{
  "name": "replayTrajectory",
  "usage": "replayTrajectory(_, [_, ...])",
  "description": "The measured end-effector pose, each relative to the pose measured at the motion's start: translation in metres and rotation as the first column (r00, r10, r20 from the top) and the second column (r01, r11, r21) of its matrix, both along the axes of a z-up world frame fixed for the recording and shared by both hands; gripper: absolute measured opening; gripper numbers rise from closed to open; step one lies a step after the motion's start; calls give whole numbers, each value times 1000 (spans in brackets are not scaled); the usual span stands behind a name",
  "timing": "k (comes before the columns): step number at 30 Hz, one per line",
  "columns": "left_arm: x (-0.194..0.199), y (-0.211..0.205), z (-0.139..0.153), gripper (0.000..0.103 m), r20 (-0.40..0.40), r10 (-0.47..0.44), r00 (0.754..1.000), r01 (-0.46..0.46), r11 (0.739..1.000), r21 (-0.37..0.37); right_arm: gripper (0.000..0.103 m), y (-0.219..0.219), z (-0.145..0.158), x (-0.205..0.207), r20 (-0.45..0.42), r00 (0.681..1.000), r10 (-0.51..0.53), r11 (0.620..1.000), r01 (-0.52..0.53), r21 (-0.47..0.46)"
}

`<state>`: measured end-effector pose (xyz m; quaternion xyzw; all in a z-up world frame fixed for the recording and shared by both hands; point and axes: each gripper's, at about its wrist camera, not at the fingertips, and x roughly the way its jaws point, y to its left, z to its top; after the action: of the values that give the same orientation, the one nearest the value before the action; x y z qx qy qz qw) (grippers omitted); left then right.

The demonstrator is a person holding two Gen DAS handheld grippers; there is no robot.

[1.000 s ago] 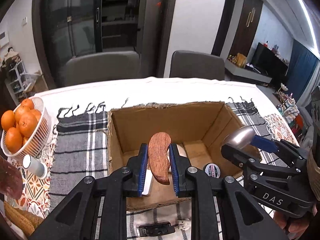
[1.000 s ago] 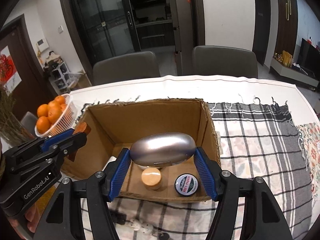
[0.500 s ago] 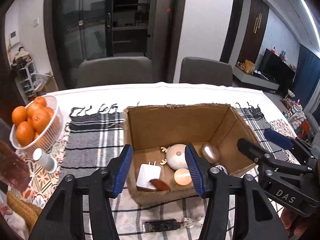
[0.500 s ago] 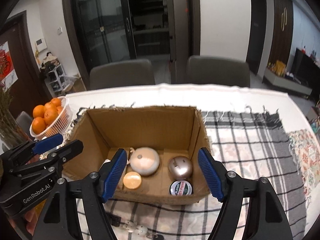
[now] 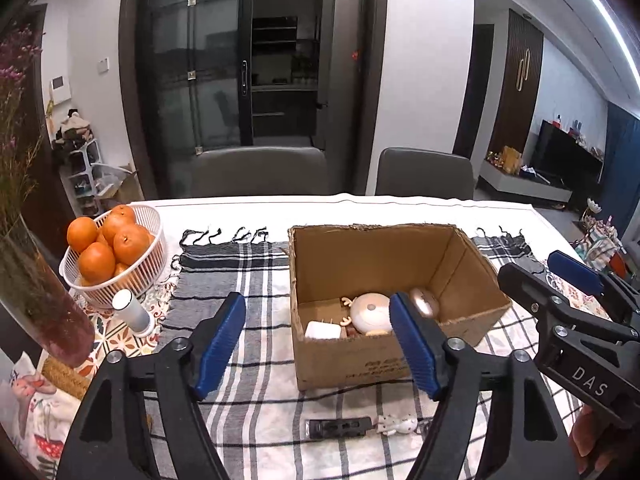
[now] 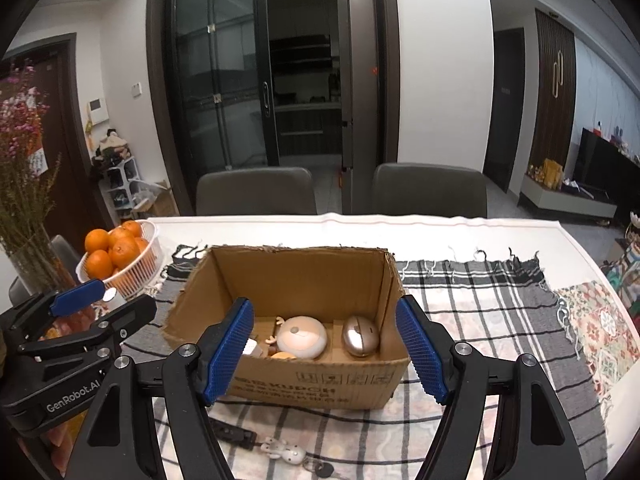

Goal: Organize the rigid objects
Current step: 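Move both tools back toward the black phone holder and white figurine keychain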

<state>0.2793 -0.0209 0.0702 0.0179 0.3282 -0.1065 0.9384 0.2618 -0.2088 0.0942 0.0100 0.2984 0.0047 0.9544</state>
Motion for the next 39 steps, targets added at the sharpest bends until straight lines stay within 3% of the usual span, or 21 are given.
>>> replayTrajectory(9, [-35, 7, -7, 87, 61, 47, 997, -50, 997, 52, 74, 4, -6, -27, 30, 999, 16, 1000, -16, 15])
replayTrajectory(12, [-44, 11, -13, 88, 77, 64, 995, -70, 995, 72, 74, 6, -12, -33, 35, 999, 10, 1000, -10, 11])
replayTrajectory(18, [-57, 17, -24, 91, 81, 67, 994, -71, 996, 58, 80, 1, -31, -45, 20, 1000, -1, 994, -2, 106])
replayTrajectory(22, [-66, 17, -35, 91, 84, 71, 994, -79, 993, 86, 80, 6, -47, -57, 17, 1000, 5, 996, -7, 94])
replayTrajectory(39, [-87, 15, -98, 91, -5, 21, 1000, -20, 995, 94, 80, 12, -105, -76, -70, 995, 72, 997, -69, 42])
